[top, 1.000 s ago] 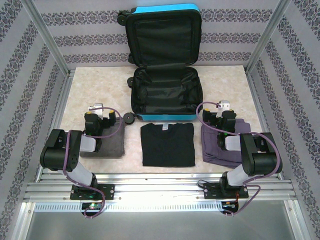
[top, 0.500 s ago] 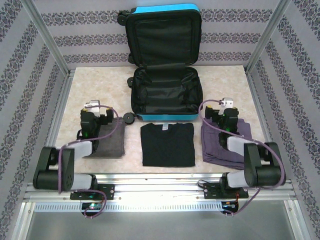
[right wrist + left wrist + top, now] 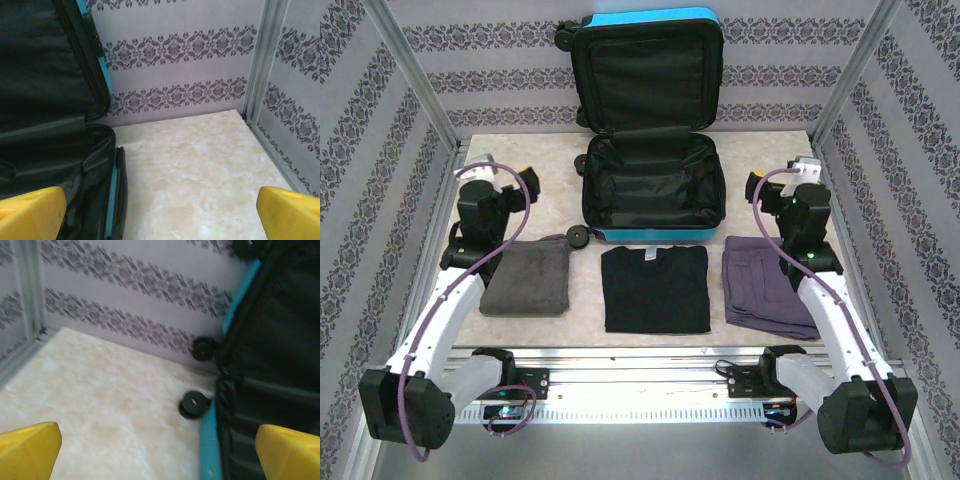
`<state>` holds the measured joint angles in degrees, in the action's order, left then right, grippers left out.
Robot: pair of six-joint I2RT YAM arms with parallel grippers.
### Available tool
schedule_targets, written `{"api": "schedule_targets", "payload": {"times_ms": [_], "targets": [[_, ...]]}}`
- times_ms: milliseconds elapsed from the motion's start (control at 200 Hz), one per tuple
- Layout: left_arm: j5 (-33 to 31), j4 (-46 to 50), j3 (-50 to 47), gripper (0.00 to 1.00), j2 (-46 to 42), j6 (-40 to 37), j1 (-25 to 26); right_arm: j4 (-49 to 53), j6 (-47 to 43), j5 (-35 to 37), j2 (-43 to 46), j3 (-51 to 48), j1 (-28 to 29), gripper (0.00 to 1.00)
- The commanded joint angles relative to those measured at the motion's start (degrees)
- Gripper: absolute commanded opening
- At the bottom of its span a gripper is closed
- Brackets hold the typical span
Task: Pack the luggage
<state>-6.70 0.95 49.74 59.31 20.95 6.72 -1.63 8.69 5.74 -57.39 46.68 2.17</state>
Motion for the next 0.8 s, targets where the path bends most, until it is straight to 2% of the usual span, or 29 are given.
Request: {"api": "schedule_targets", "payload": {"times_ms": [0,180,245,485,630,794], "targets": [[-1.8,15.7,4.0,1.0,1.0,4.7,6.1,15.5,3.3,-5.7,-3.1,4.7,1.5,0.98],[1.6,24.3,5.7,0.98,6.7,12.1,14.7,21.1,7.7,-14.5,-7.5,5.5,4.9,0.92],[3.7,25.5,4.6,0.94,8.7,15.0,18.3,21.2,10.2,-15.6,-8.1,3.6,7.2,0.91],[6.6,24.3,-1.0,0.94,14.2,27.7,30.1,22.0,19.8,-16.7,-7.3,-5.3,16.3,0.86],[8.4,23.5,-1.5,0.94,18.0,30.4,33.2,22.7,24.2,-16.8,-6.0,-10.3,19.7,0.85],[12.8,21.5,-0.7,0.94,22.5,30.3,33.7,22.9,25.9,-17.5,-6.4,-13.8,21.8,0.84]]}}
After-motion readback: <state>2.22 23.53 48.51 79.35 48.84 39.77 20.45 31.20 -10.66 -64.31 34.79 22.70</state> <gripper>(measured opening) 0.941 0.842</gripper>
